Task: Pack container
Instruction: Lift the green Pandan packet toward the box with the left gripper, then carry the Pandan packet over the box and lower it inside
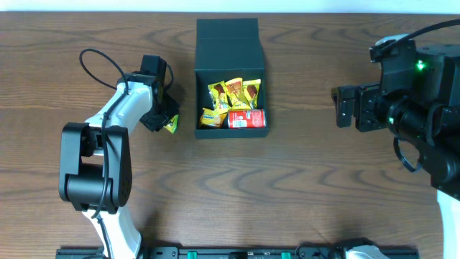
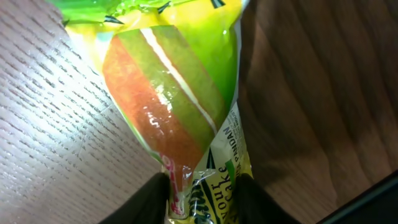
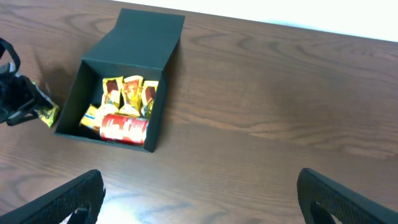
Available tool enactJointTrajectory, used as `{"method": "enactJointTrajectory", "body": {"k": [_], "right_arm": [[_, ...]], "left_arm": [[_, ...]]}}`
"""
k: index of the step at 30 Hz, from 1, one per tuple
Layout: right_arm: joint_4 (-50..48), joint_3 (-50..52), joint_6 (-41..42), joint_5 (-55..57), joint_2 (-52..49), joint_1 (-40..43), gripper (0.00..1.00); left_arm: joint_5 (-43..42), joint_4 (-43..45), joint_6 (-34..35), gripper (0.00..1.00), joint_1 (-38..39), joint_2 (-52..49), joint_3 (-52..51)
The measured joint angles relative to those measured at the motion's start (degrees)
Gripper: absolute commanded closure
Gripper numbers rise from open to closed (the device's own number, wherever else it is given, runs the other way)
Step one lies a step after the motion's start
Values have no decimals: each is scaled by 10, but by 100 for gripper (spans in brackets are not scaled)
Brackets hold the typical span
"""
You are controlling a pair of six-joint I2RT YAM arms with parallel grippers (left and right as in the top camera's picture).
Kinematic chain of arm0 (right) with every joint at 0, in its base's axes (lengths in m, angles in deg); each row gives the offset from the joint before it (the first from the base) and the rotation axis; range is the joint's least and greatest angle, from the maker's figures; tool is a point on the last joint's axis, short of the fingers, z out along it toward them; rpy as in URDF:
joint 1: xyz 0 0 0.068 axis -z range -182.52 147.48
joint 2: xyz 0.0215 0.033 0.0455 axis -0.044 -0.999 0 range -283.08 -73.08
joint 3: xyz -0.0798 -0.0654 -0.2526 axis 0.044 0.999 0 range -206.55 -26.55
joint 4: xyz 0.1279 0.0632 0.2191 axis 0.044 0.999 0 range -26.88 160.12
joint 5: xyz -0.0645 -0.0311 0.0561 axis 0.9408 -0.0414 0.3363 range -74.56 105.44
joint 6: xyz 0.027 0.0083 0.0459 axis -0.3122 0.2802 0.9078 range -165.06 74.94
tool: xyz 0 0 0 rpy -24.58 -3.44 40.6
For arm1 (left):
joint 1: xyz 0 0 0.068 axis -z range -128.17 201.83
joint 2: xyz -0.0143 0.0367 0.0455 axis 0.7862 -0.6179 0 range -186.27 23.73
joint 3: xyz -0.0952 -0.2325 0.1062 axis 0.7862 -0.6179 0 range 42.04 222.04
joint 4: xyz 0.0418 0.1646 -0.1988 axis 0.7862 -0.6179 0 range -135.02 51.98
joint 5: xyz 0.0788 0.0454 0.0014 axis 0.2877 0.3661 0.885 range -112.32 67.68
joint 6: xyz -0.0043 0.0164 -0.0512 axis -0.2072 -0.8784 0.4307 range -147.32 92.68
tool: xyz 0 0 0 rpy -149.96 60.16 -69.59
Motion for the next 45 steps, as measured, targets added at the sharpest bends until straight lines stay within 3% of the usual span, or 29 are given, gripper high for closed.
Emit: {"method": "enactJointTrajectory", "body": {"k": [8, 19, 26, 30, 33, 45], "right_arm": [[0, 0, 0, 0, 0, 0, 1], [0, 0, 0, 1, -3, 0, 1], [-6, 0, -2, 3, -3, 0, 1], [-9, 0, -2, 3, -3, 0, 1], [-9, 0, -2, 3, -3, 0, 1], [-7, 0, -2, 3, -3, 0, 1]], "left_arm": [[0, 0, -7, 94, 0, 0, 0], [0, -4, -33, 94, 1, 2, 4], [60, -3, -149, 94, 47, 51, 72], [118, 22, -255, 94, 129, 122, 157], [127, 24, -297, 94, 184, 143, 177], [101, -52, -293, 94, 210, 16, 165]]}}
